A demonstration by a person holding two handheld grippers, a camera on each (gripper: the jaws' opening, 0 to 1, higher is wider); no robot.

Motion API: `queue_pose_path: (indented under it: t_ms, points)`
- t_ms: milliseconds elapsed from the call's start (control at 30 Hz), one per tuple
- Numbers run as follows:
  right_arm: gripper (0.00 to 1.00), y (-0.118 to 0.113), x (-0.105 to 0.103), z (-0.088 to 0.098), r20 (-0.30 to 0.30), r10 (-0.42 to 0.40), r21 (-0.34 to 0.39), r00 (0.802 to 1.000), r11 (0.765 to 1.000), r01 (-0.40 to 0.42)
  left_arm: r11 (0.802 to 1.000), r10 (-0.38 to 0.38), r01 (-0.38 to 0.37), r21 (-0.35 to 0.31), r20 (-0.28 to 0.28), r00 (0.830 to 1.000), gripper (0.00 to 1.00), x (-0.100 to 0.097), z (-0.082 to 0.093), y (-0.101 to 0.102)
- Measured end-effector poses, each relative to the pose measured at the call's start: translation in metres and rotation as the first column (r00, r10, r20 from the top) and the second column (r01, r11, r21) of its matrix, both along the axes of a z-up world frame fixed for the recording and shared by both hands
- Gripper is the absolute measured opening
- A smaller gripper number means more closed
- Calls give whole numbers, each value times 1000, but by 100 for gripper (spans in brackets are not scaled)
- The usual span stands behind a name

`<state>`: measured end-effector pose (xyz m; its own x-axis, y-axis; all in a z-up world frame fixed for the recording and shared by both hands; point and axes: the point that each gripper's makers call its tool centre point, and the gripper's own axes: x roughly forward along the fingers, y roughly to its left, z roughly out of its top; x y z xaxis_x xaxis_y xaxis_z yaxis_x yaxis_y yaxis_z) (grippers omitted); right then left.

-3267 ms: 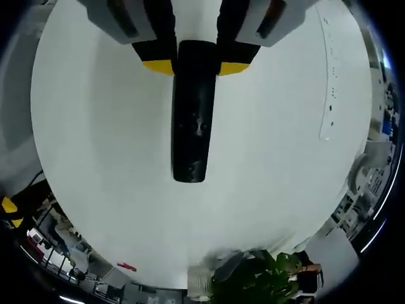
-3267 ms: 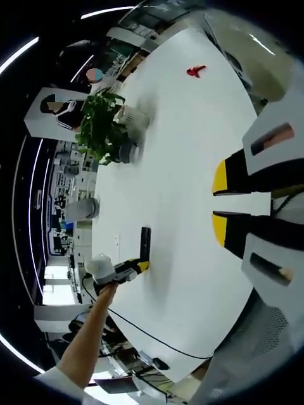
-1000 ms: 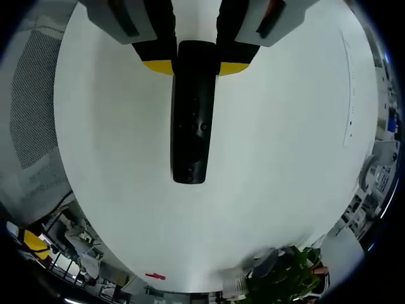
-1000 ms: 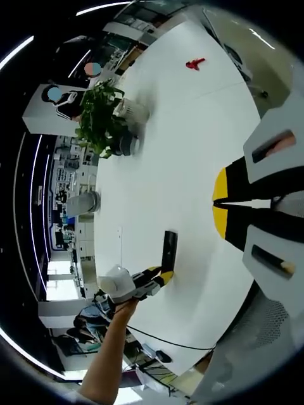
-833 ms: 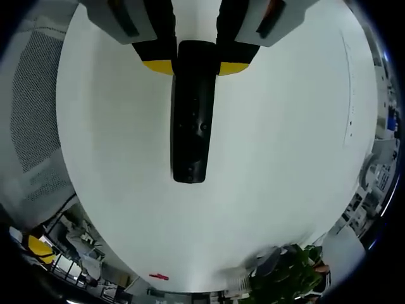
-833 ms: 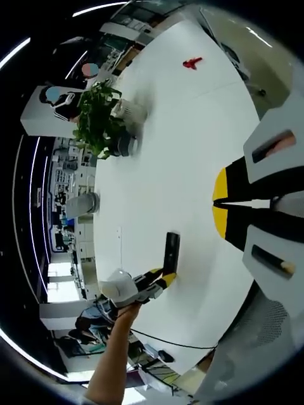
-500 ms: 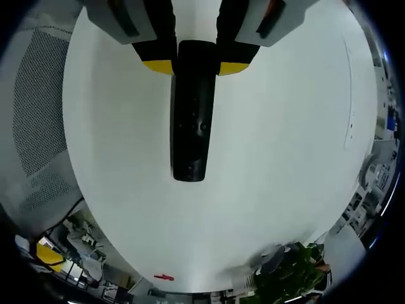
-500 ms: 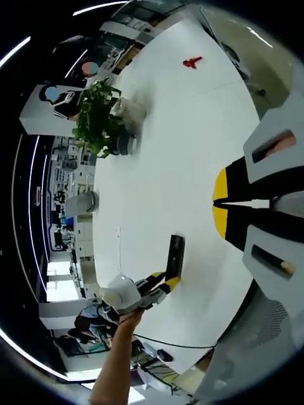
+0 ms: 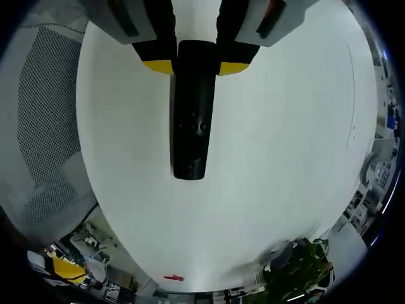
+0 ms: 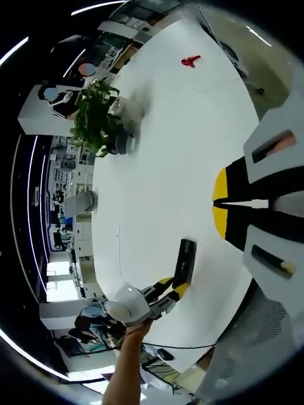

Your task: Press the specified remote control buttons in sequence, fully releasing each button before pressing the next.

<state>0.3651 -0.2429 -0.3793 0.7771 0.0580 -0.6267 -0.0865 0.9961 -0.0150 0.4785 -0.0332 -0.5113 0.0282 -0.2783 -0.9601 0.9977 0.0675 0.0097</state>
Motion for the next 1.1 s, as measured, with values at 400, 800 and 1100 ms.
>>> queue_pose_path:
  t_ms: [400,800,1100]
  points:
    - [0,3,-2,-2,-17,15,1,1000,1000,-15,1000,-3,3,-1,6,1000,22,-28,3,5]
    - [0,4,-2,0,-11,11,17,1000,1000,-10,1000,-9,9,-23,11,1000,22,-55,4,4]
    - [0,4,-1,2,3,5,36,1000,999,-6,1000,5,-5,-28,9,1000,22,-70,7,9]
